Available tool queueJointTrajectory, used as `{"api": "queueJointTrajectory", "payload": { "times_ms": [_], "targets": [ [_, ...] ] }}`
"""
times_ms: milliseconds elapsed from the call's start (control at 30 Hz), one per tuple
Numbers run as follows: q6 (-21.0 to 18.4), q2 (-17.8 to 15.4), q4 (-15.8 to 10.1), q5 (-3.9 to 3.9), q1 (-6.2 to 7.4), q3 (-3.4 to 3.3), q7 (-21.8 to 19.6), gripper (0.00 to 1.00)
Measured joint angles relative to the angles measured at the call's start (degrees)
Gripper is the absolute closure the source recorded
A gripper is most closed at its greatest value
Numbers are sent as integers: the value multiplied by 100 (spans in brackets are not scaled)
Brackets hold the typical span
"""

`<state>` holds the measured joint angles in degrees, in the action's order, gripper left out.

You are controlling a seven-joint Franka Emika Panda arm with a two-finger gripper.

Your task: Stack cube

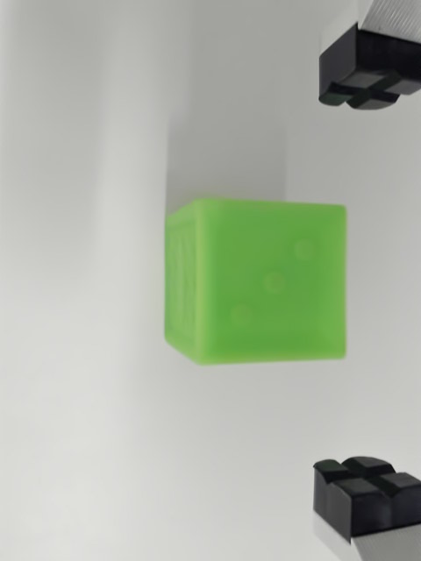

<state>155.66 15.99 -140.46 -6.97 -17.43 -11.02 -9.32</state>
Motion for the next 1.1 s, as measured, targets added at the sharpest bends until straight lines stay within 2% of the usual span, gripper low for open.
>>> {"api": "queueJointTrajectory", "payload": {
  "times_ms": [267,500,800,967,1000,1100],
  "targets": [
    [403,497,80,-232,-101,149,171,0],
    [666,838,161,-361,-209,285,275,0],
    [884,1135,248,-413,-329,421,319,0],
    [934,1197,267,-413,-369,461,321,0],
    [938,1203,269,-413,-372,465,321,100],
    [940,1205,270,-413,-375,470,321,100]
  ]
}}
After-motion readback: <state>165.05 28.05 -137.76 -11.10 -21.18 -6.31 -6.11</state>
